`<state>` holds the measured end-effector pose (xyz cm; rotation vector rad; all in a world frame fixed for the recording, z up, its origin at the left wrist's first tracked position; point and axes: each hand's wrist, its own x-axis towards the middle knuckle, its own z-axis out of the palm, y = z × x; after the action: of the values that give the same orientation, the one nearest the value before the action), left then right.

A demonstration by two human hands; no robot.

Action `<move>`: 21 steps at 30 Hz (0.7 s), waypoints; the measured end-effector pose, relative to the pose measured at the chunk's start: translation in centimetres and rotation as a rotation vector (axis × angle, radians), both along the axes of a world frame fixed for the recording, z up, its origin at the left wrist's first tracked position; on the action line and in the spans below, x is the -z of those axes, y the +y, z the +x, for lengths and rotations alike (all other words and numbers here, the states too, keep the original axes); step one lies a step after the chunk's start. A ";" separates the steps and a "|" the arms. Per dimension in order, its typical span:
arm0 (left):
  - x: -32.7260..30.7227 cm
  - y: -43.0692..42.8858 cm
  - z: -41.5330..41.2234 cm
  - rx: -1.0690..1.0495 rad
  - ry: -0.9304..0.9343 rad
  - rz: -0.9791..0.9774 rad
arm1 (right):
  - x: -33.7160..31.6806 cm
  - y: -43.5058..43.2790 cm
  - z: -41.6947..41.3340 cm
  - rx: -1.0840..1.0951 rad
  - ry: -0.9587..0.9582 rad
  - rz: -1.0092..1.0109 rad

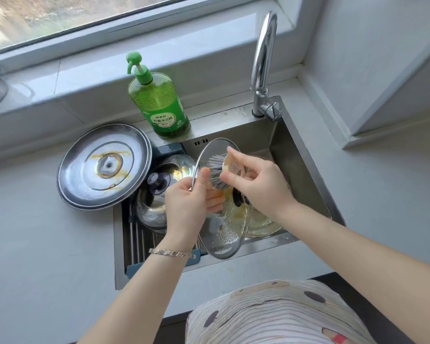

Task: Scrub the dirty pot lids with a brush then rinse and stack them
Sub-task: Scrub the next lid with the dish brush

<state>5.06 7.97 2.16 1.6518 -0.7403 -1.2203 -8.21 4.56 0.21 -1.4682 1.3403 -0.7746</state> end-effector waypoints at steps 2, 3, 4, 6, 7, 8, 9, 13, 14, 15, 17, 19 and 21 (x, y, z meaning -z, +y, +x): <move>-0.1 0.1 0.2 0.013 0.005 0.010 | 0.0 -1.4 -0.3 0.069 -0.003 0.019; 0.0 0.3 0.1 0.030 -0.005 0.010 | 0.0 -2.5 -0.6 0.157 -0.003 0.072; 0.1 0.5 -0.1 0.046 -0.020 0.006 | -0.1 -3.3 -0.6 0.210 0.024 0.103; 0.2 0.7 -0.4 0.044 -0.038 0.005 | -0.6 -2.7 0.0 0.165 0.047 0.036; 0.3 0.7 -0.4 0.029 -0.031 0.009 | -0.9 -1.9 0.5 0.079 0.048 -0.030; 0.3 0.7 -0.3 0.012 -0.013 0.011 | -1.5 -1.1 1.0 -0.004 0.036 -0.080; 0.3 0.6 -0.1 0.001 0.006 0.009 | -1.6 -0.8 1.0 -0.043 0.052 -0.104; 0.1 0.5 -0.5 0.043 -0.051 -0.058 | -0.6 -3.7 -0.7 0.155 0.099 0.038; 0.0 0.5 -0.7 0.047 -0.068 -0.067 | -0.7 -3.3 -0.7 0.150 0.112 0.029; 0.1 0.3 -0.6 0.038 -0.068 -0.065 | -0.8 -2.5 -0.4 0.096 0.106 -0.016; 0.2 -0.1 -0.1 0.002 -0.030 -0.047 | -1.1 -0.6 0.2 -0.024 0.059 -0.088; 0.3 -0.2 0.0 -0.023 0.000 -0.036 | -0.2 -1.2 -0.3 0.031 0.052 -0.061; 0.4 -0.2 -0.5 -0.029 -0.009 -0.049 | 0.4 -2.6 -1.0 0.185 0.027 0.070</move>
<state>4.57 7.80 1.72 1.6234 -0.7438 -1.1667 -9.21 1.99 -0.23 -1.3175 1.5239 -0.8194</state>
